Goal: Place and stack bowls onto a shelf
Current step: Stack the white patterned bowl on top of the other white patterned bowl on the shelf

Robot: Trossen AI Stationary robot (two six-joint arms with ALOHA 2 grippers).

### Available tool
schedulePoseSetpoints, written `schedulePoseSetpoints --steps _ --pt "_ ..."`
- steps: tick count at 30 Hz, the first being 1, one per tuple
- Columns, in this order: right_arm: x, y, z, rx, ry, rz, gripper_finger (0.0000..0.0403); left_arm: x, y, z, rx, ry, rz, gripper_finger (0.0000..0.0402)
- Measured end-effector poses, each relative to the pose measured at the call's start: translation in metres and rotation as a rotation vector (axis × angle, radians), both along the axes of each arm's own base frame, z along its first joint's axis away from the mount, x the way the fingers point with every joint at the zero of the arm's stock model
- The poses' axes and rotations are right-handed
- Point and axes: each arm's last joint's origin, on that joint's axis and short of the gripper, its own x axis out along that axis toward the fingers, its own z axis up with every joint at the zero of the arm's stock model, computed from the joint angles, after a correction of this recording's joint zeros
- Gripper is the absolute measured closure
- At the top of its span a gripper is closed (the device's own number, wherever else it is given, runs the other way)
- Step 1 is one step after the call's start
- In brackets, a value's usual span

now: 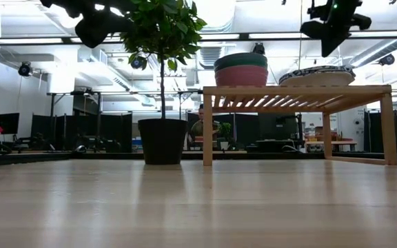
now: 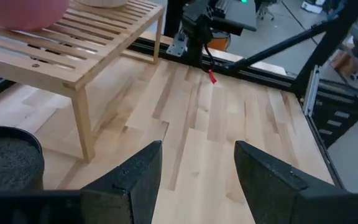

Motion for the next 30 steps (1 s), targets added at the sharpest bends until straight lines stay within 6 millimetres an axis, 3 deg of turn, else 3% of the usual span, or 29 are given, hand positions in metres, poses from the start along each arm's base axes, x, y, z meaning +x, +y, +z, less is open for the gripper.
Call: schedulePoseSetpoints --steps 10,22,30 --pt "-0.011 0.011 0.008 -0.062 -0.040 0.006 0.0394 0.004 -0.003 -0.005 -0.099 0.010 0.036 0.0217" --pt "0.003 -0.002 -0.014 -0.106 -0.062 0.031 0.0394 0.013 -0.005 -0.011 -0.112 0.016 0.042 0.0217" --pt "0.002 -0.002 -0.018 -0.123 -0.075 0.028 0.0394 0.013 -0.005 -0.011 -0.116 0.015 0.043 0.0217"
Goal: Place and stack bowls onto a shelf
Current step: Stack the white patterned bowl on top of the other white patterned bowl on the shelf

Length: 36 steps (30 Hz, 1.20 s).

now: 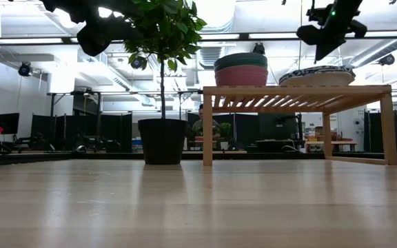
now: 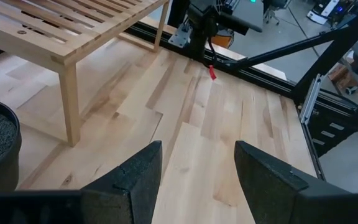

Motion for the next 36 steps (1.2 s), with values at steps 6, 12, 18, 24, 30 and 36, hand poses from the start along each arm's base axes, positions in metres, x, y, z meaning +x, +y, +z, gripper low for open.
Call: schedulePoseSetpoints --steps 6,12,18,24,30,36 --pt "0.001 -0.001 -0.002 0.008 -0.022 0.009 0.0394 0.000 0.000 0.000 0.005 0.000 -0.002 0.0217" --pt "0.011 -0.005 -0.009 0.033 -0.115 0.109 0.0394 0.000 0.000 0.000 0.036 0.003 -0.013 0.0217" --pt "0.015 -0.008 -0.009 -0.011 -0.144 0.126 0.0394 0.000 0.000 0.000 0.040 0.004 -0.014 0.0217" --pt "0.016 -0.015 0.000 -0.131 -0.075 0.016 0.0394 0.000 0.000 0.001 0.071 -0.002 -0.026 0.0217" --pt "0.027 -0.029 -0.017 -0.116 0.033 -0.054 0.0394 0.000 0.000 0.002 0.084 -0.009 -0.031 0.0217" --pt "0.036 -0.044 -0.033 -0.060 0.074 -0.073 0.0394 0.000 0.000 0.002 0.080 -0.009 -0.031 0.0217"
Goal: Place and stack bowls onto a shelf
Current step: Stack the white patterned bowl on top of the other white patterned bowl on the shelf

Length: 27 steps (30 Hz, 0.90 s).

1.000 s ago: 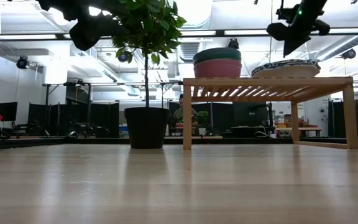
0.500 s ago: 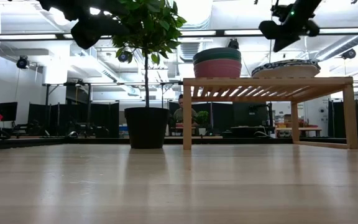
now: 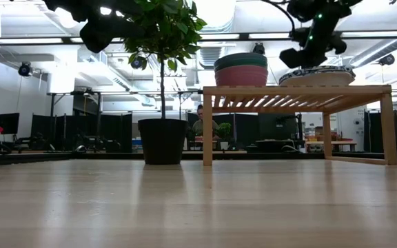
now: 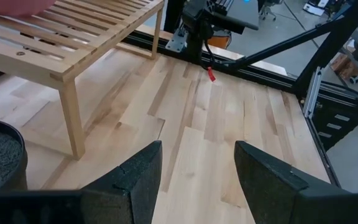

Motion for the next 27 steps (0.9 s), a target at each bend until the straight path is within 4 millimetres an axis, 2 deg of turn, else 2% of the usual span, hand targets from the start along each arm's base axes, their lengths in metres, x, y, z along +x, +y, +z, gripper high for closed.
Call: schedulePoseSetpoints --steps 6,14,17,21,24,27 --pt "0.008 -0.005 -0.007 0.068 -0.043 0.056 0.0394 0.000 0.000 0.000 0.000 0.000 0.000 0.0217" --pt "0.006 -0.001 0.000 0.086 -0.120 0.104 0.0394 0.000 0.000 0.000 -0.001 -0.001 0.000 0.0217" --pt "0.001 0.005 0.015 0.070 -0.157 0.101 0.0394 0.000 0.000 0.000 0.000 -0.002 -0.001 0.0217" --pt "-0.006 0.012 0.046 0.082 -0.170 0.092 0.0379 0.000 0.000 0.001 0.019 -0.004 -0.008 0.0217" --pt "-0.008 0.011 0.065 0.113 -0.167 0.057 0.0348 0.001 0.000 0.001 0.040 -0.010 -0.016 0.0217" --pt "-0.008 0.001 0.076 0.181 -0.141 -0.002 0.0306 0.001 0.000 0.003 0.054 -0.031 -0.023 0.0217"
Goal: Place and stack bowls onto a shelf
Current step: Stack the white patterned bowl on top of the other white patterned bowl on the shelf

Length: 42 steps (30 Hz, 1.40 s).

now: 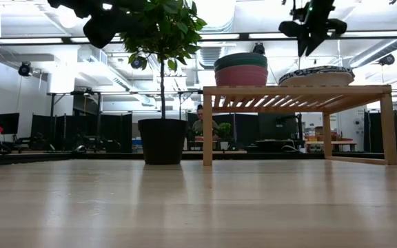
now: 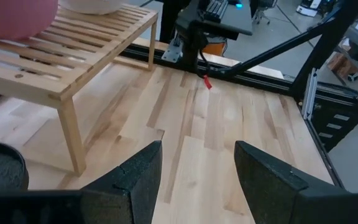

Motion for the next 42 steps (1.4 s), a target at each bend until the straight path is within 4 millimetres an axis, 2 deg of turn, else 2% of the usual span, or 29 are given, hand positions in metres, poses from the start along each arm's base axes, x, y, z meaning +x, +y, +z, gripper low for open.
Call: schedulePoseSetpoints --steps 4,8,12,14,18,23,30,37,42 --pt "0.007 -0.027 0.005 0.117 0.101 0.001 0.0255 0.000 0.000 0.001 0.006 -0.008 -0.003 0.0217" --pt "0.016 -0.059 0.003 0.255 0.247 0.138 0.0222 0.000 0.000 0.001 -0.003 -0.010 -0.011 0.0217" --pt "0.018 -0.083 0.000 0.396 0.392 0.189 0.0212 0.000 -0.001 0.001 -0.024 -0.008 -0.030 0.0217" --pt "0.020 -0.097 -0.003 0.412 0.401 0.182 0.0211 0.000 -0.001 0.001 -0.027 -0.008 -0.029 0.0217" --pt "0.022 -0.104 -0.003 0.417 0.410 0.233 0.0211 0.000 -0.001 0.001 -0.028 -0.008 -0.029 0.0217" --pt "0.022 -0.102 0.000 0.415 0.377 0.252 0.0211 0.000 -0.001 0.001 -0.014 -0.004 -0.033 0.0217" --pt "0.009 -0.082 0.023 0.346 0.258 0.131 0.0222 0.000 -0.001 0.001 -0.004 -0.003 -0.036 0.0217" --pt "-0.003 -0.055 0.041 0.267 0.189 0.117 0.0270 -0.005 0.000 -0.004 -0.038 0.056 -0.021 0.0217" --pt "-0.011 -0.032 0.043 0.212 0.141 0.134 0.0316 -0.012 0.002 -0.008 -0.098 0.126 0.009 0.0217"
